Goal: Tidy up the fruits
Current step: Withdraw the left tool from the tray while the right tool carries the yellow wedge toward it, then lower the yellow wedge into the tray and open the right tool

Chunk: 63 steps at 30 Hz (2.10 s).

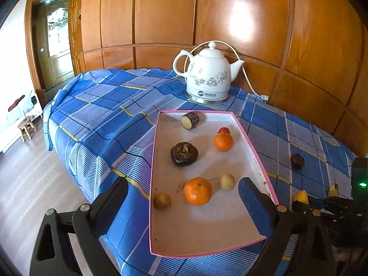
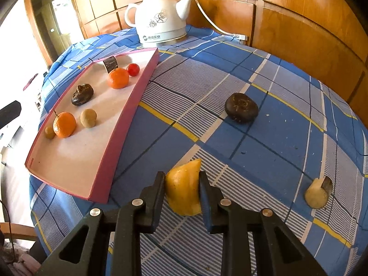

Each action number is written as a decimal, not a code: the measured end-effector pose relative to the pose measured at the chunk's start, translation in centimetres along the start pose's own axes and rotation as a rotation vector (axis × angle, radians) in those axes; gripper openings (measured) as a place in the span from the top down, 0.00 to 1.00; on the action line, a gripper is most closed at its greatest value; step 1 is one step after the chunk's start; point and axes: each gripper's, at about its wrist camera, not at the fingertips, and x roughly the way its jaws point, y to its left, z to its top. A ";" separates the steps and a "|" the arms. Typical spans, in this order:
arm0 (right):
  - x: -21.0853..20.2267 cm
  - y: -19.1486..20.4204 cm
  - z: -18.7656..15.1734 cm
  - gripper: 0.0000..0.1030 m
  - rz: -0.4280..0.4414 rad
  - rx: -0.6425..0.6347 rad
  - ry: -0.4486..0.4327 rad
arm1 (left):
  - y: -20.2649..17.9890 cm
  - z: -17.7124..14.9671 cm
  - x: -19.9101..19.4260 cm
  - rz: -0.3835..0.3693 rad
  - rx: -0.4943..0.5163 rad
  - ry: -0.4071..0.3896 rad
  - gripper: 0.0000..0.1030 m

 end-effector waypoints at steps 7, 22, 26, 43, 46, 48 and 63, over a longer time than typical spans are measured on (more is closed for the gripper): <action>-0.4 -0.3 0.3 0.73 0.036 0.031 0.001 | 0.1 -0.4 -0.3 0.006 0.001 0.004 0.01; -3.7 3.0 2.0 0.73 0.171 0.002 -0.068 | 0.4 -0.6 -0.7 0.012 -0.002 0.000 0.00; -4.2 4.3 2.4 0.73 0.218 -0.018 -0.073 | 0.5 -0.6 -0.7 0.014 -0.001 -0.001 0.00; -3.1 7.8 4.5 0.73 0.315 -0.055 -0.033 | 1.0 -0.7 -0.3 0.015 -0.006 0.015 0.00; -2.6 8.0 4.9 0.73 0.318 -0.049 -0.025 | 1.1 -0.7 -0.2 0.015 -0.010 0.017 0.00; -2.3 8.0 5.2 0.73 0.321 -0.045 -0.019 | 1.1 -0.8 -0.1 0.016 -0.012 0.020 0.00; 2.3 7.9 8.2 0.72 0.314 0.040 0.057 | 1.7 -1.1 0.6 0.018 -0.028 0.037 0.00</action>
